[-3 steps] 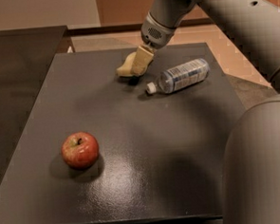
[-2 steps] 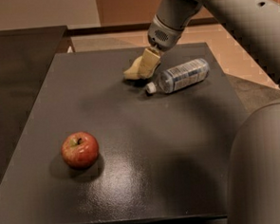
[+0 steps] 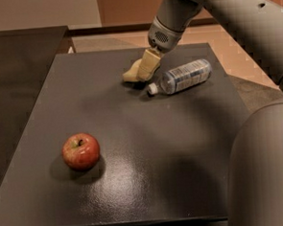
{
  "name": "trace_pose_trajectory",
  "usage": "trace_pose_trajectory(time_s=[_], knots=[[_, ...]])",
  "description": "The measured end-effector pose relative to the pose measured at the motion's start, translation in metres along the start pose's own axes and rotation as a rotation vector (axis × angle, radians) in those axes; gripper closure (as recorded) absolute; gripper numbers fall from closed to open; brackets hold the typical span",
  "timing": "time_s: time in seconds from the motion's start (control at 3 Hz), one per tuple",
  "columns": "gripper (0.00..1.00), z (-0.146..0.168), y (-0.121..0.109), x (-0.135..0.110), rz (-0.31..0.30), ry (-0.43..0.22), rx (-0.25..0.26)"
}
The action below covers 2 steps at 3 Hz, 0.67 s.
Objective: Move sponge near blue plastic bottle
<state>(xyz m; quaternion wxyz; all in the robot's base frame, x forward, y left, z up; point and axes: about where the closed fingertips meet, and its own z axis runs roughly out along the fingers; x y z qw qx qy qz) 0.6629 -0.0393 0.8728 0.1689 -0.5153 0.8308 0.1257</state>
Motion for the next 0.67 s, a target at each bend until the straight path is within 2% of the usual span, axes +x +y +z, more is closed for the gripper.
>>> trace_pose_trajectory(time_s=[0.33,0.67], knots=[[0.00,0.0027,0.0001,-0.0007,-0.001,0.001,-0.002],[0.00,0.0028,0.0001,-0.0007,-0.001,0.001,-0.003]])
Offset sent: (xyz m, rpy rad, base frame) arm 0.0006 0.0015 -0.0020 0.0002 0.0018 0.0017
